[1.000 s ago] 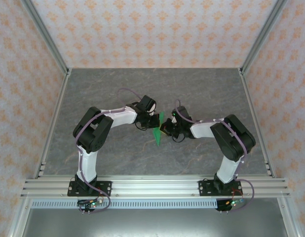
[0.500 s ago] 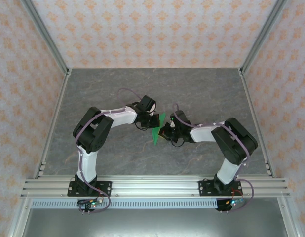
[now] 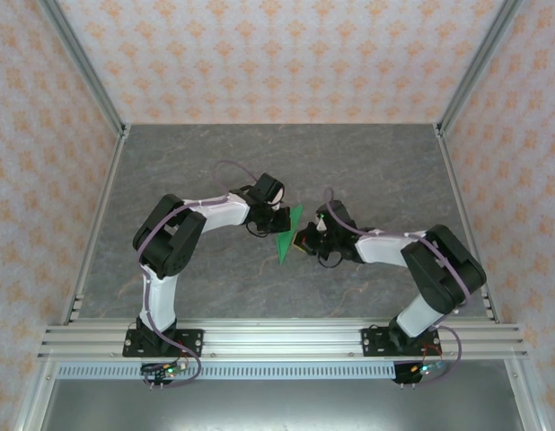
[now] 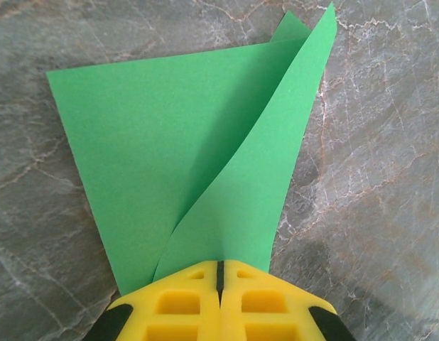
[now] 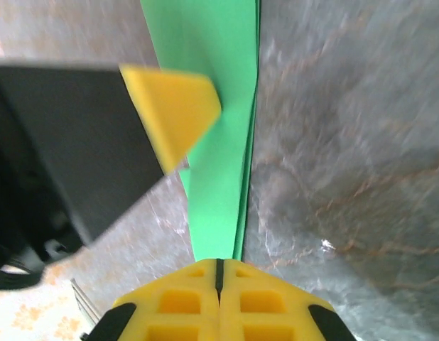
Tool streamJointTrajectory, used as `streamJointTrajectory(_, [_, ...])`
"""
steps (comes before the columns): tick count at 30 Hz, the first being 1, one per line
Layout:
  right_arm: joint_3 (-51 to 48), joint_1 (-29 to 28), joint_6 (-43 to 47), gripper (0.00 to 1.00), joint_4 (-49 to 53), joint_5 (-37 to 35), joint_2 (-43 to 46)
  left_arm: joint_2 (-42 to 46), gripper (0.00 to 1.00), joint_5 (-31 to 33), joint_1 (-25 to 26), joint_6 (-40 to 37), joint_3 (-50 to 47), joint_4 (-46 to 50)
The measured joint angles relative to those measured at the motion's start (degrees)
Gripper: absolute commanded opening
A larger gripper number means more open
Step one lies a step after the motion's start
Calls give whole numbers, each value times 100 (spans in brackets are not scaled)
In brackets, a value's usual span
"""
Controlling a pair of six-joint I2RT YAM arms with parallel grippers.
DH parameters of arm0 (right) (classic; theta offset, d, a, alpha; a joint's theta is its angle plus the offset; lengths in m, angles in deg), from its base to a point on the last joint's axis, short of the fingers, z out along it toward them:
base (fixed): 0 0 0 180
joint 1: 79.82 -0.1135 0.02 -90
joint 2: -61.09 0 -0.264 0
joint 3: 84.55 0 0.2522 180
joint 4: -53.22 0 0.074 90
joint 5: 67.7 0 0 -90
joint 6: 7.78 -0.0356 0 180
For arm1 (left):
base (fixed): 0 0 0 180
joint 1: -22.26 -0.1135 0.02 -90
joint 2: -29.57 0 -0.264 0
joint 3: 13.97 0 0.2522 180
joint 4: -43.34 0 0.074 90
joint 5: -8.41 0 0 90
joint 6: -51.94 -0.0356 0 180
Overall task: Fold a paper plane with a square sheet of paper (fold left side to right side)
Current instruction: Fold the wing for the fifth time at the center of the table.
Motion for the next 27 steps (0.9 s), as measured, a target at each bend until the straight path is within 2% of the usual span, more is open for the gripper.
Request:
streamJointTrajectory(14, [595, 175, -46, 5, -214, -66, -925, 0, 0, -2, 0, -2, 0, 0])
streamJointTrajectory(27, [678, 175, -101, 4, -304, -39, -1064, 2, 0, -4, 0, 0, 0, 0])
